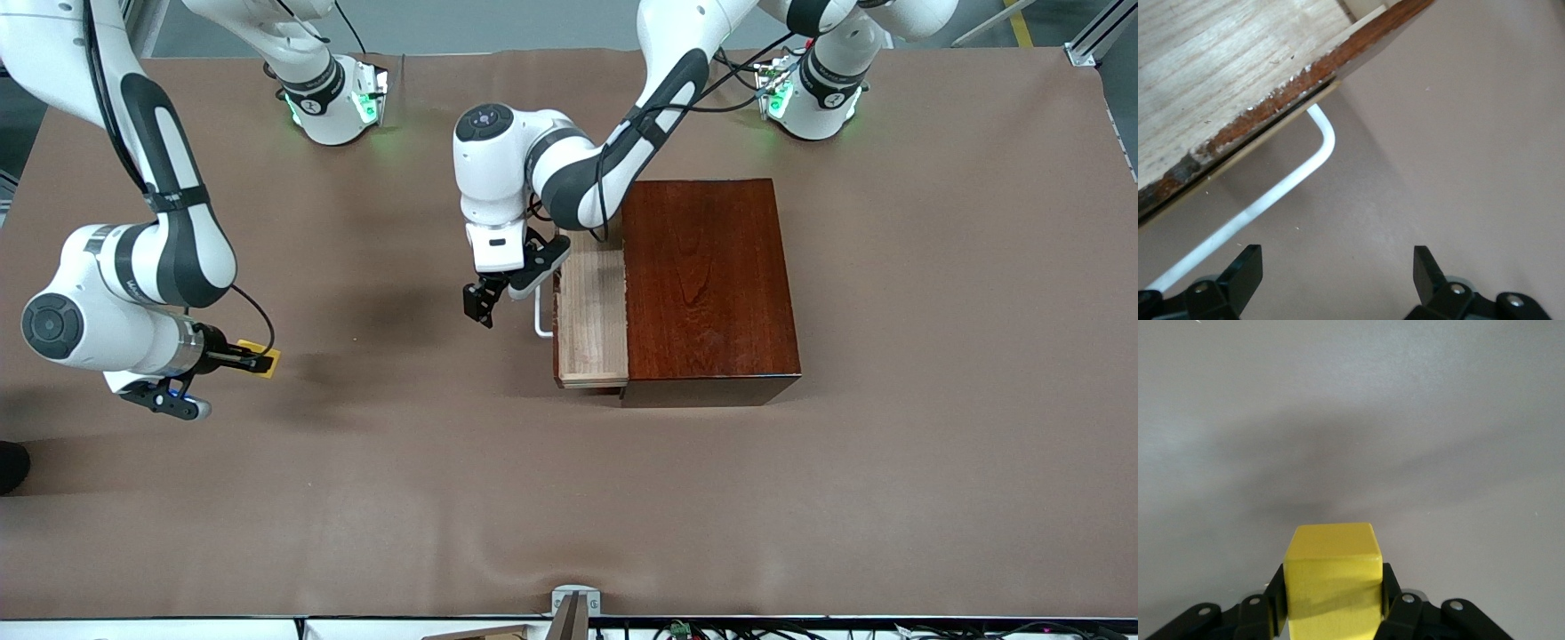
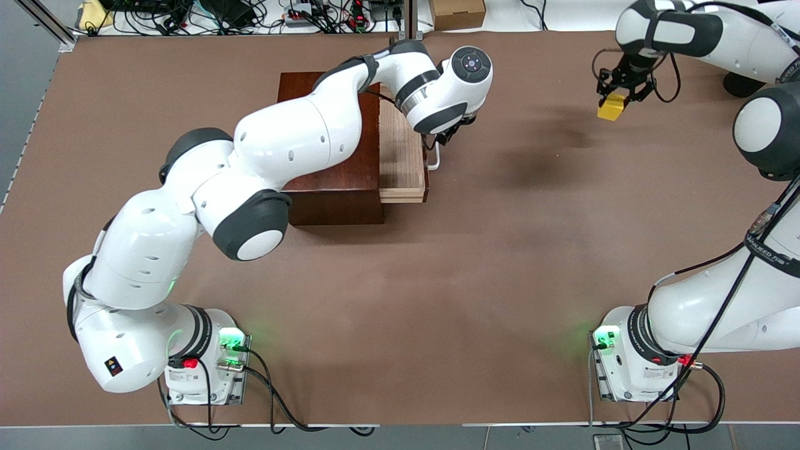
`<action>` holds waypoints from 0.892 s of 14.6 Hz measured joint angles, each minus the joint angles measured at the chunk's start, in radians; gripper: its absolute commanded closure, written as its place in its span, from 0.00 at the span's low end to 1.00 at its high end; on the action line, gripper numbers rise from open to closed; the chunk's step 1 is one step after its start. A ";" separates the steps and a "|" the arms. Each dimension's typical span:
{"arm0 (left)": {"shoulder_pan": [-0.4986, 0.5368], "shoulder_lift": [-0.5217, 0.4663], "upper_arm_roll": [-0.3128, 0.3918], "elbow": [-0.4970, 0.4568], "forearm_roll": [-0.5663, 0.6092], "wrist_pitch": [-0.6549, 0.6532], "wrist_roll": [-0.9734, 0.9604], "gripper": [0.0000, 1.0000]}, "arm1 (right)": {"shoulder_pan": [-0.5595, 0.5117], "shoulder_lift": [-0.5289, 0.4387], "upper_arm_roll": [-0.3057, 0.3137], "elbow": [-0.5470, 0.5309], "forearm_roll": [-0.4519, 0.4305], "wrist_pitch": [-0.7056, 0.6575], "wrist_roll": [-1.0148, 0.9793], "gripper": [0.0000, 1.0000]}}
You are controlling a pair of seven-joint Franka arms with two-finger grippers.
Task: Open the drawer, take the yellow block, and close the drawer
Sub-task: 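Carry the cube away with the right gripper while the left gripper pushes the drawer, then push the drawer shut with the left gripper while the right gripper lowers the cube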
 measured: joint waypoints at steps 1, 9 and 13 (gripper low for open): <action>0.000 0.007 0.001 0.000 0.000 -0.007 0.000 0.00 | -0.006 0.000 0.000 -0.029 -0.003 0.027 -0.018 0.67; 0.000 0.012 0.007 0.020 0.015 -0.148 -0.001 0.00 | -0.017 -0.001 0.002 -0.207 -0.074 0.236 -0.095 0.67; 0.014 0.012 0.013 0.024 0.015 -0.238 -0.001 0.00 | -0.027 -0.001 0.001 -0.253 -0.093 0.316 -0.110 0.50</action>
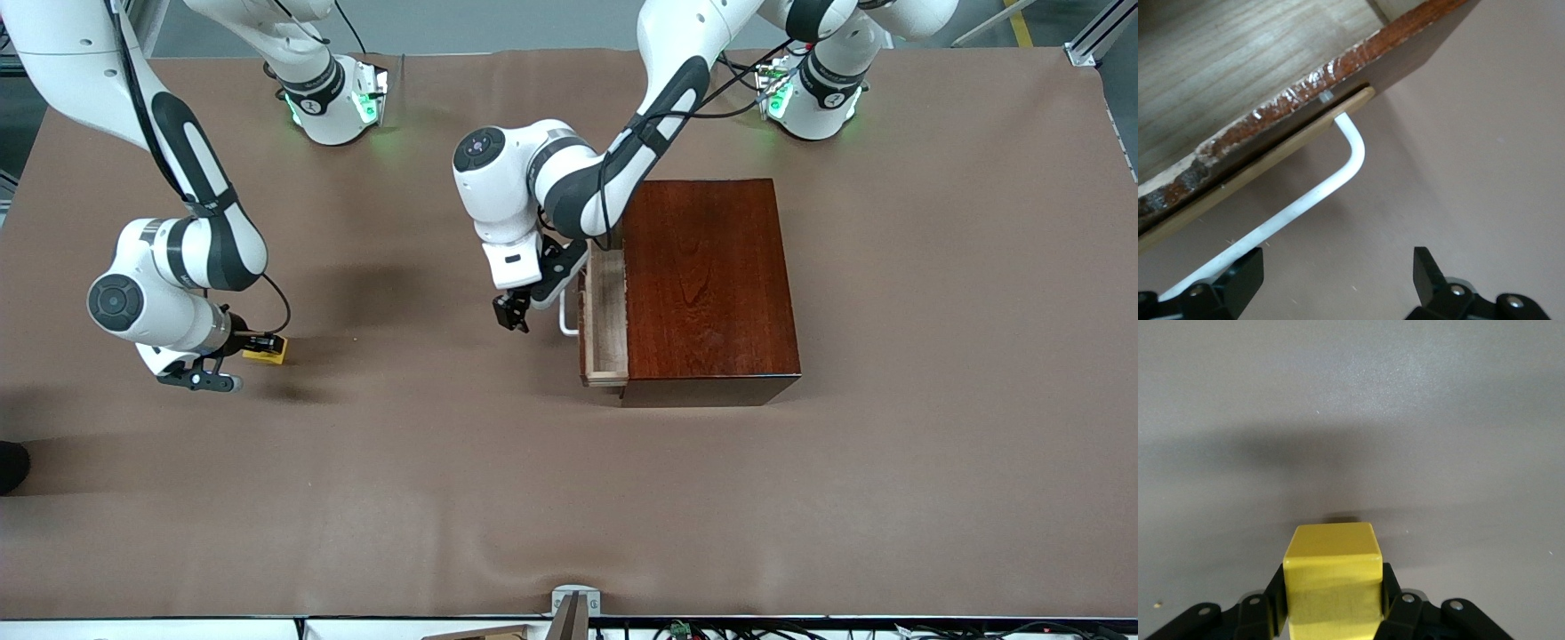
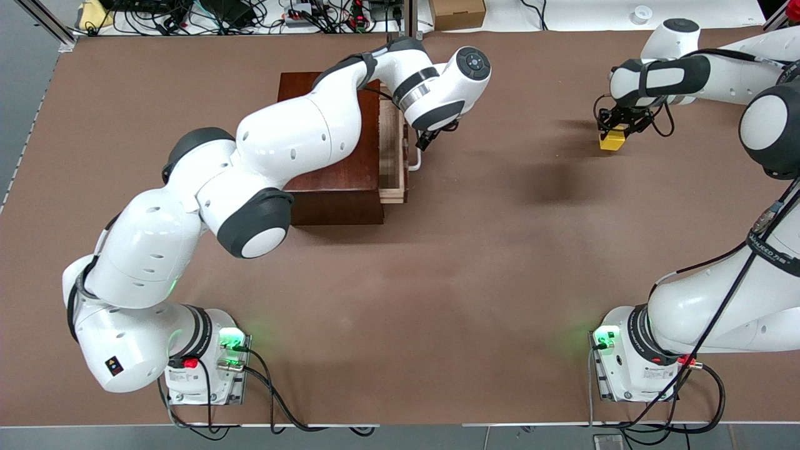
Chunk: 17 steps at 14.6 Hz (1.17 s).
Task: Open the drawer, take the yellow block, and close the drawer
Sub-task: 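Push the drawer shut with the left gripper while the right gripper lowers the cube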
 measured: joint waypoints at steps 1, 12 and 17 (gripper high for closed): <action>0.003 0.000 0.001 0.000 0.001 -0.022 0.000 0.00 | 0.000 0.000 0.000 -0.023 -0.001 0.040 0.000 0.36; 0.011 0.000 0.015 -0.002 0.015 -0.189 -0.001 0.00 | -0.001 -0.022 0.005 0.059 -0.002 -0.123 0.001 0.00; -0.007 -0.028 0.001 0.014 0.015 -0.083 0.020 0.00 | 0.007 -0.058 0.025 0.231 -0.002 -0.273 0.000 0.00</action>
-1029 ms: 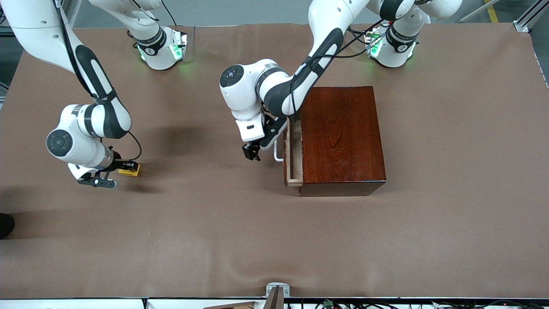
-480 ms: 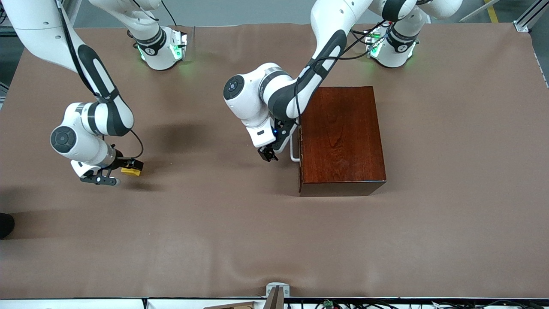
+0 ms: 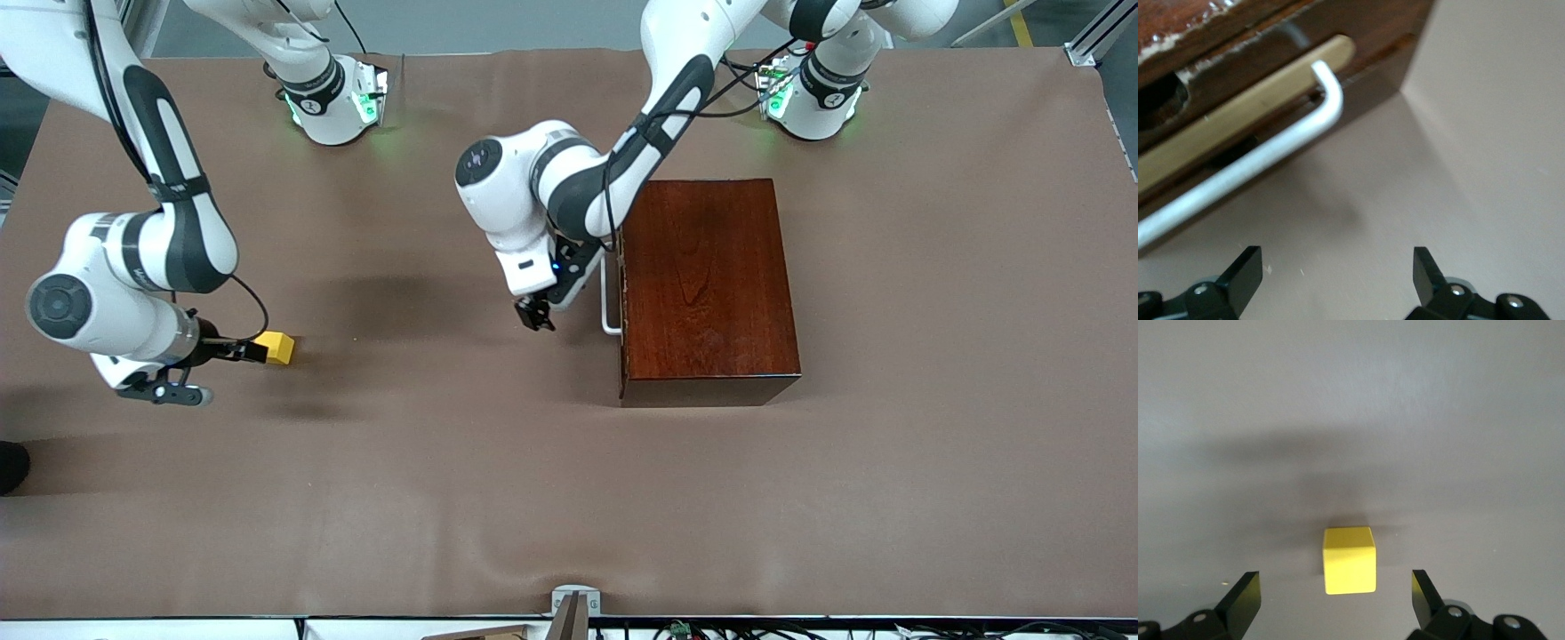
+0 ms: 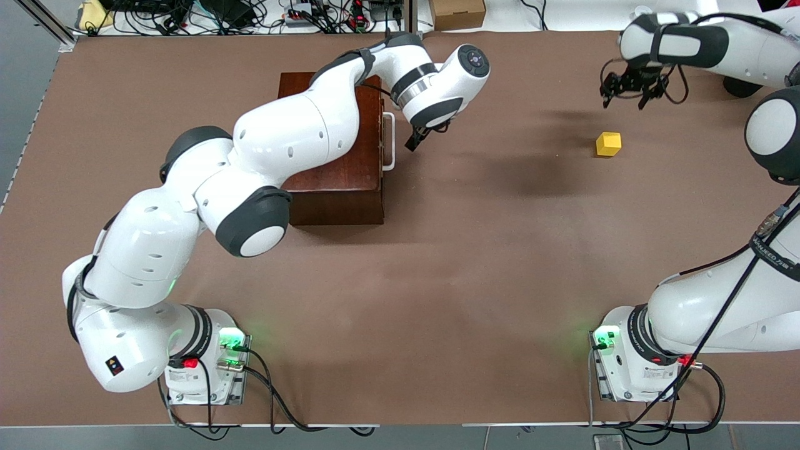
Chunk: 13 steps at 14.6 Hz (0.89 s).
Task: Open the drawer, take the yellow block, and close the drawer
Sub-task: 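Push the drawer shut with the left gripper while the right gripper lowers the cube, then release the yellow cube on the table and withdraw both grippers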
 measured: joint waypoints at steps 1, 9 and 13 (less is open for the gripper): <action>-0.003 -0.028 0.000 0.009 0.000 0.001 0.023 0.00 | 0.001 -0.011 0.006 0.014 0.000 -0.005 0.000 0.00; 0.168 -0.427 0.011 0.020 -0.021 -0.227 0.506 0.00 | 0.010 -0.091 0.107 0.227 0.000 -0.229 -0.063 0.00; 0.325 -0.553 0.009 0.012 -0.105 -0.349 0.794 0.00 | 0.012 -0.095 0.126 0.394 0.000 -0.420 -0.080 0.00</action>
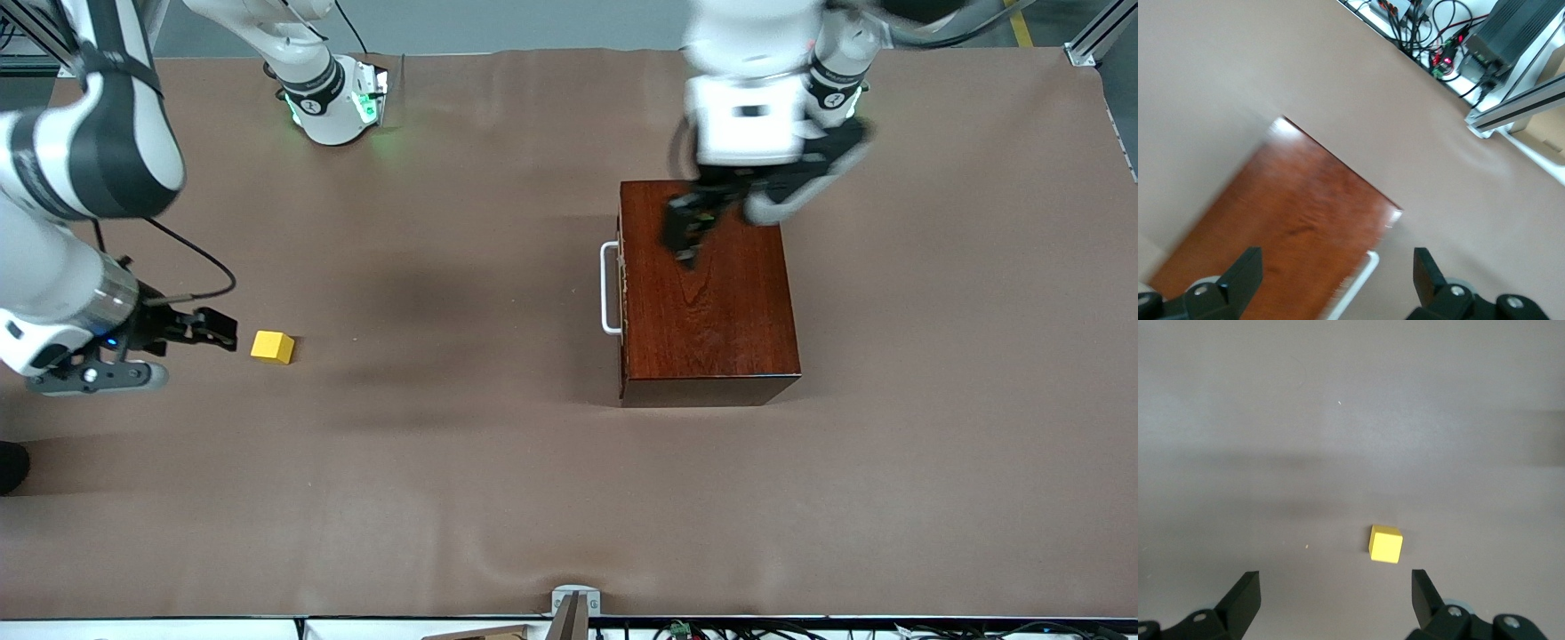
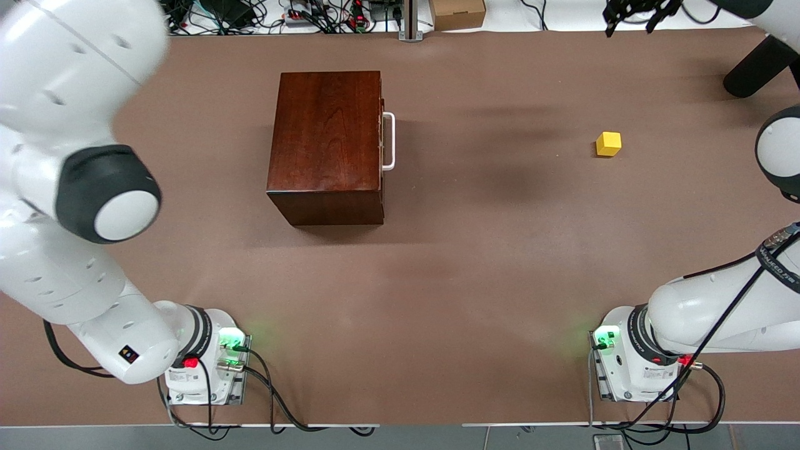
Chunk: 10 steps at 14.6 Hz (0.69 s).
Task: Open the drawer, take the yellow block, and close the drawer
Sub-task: 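Release the yellow cube on the table and withdraw both grippers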
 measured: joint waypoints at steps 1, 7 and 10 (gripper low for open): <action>0.037 -0.022 -0.001 -0.002 -0.005 -0.039 0.094 0.00 | 0.000 -0.002 0.003 0.039 0.001 -0.048 0.000 0.00; 0.232 -0.091 -0.002 -0.042 -0.014 -0.129 0.472 0.00 | -0.002 -0.080 0.002 0.111 0.056 -0.196 0.000 0.00; 0.285 -0.091 -0.002 -0.054 -0.015 -0.135 0.552 0.00 | -0.003 -0.120 -0.005 0.111 0.056 -0.233 0.000 0.00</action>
